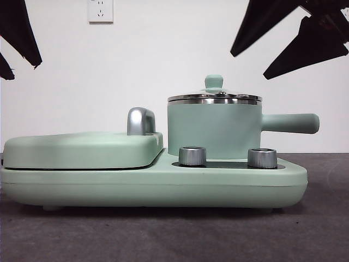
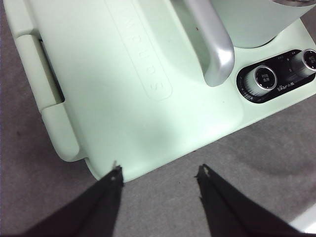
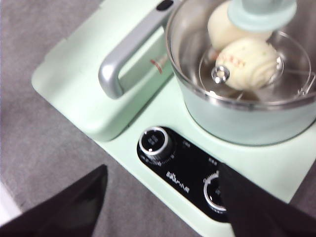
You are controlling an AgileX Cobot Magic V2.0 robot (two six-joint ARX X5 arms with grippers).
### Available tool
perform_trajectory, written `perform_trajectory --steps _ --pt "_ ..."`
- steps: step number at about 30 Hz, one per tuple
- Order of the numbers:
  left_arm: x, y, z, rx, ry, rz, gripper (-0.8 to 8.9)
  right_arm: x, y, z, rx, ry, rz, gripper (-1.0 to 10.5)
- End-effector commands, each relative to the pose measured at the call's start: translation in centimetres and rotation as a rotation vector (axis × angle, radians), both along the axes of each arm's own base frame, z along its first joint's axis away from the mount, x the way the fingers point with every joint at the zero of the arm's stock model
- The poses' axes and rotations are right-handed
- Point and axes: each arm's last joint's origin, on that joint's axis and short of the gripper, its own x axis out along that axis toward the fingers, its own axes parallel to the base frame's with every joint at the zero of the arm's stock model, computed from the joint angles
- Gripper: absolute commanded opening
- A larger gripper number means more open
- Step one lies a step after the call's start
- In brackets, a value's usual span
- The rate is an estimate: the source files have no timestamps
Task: Put the buns in a small steamer
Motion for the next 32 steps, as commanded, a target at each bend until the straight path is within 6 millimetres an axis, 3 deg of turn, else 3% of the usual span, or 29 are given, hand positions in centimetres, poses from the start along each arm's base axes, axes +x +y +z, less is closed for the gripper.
perform_trajectory --steps 1,24,27,32 --pt "0.1 -0.1 0.3 -0.013 -0.007 0.007 0.03 0.1 0.3 0.5 0.007 -0.017 0.015 -0.2" --pt "-0.2 0.5 0.1 0.012 -0.044 -0.015 0.19 0.2 0.4 0.7 0.037 -0.028 0.042 0.2" --pt "-0.1 1.4 -0.9 -0.065 -0.241 0.037 0.19 0.2 0.4 0.7 0.037 -0.028 0.042 0.2" --pt "-1.9 4.0 -4.9 -0.196 -0.649 0.164 0.19 0.2 0.4 0.7 0.037 -0.028 0.042 0.2"
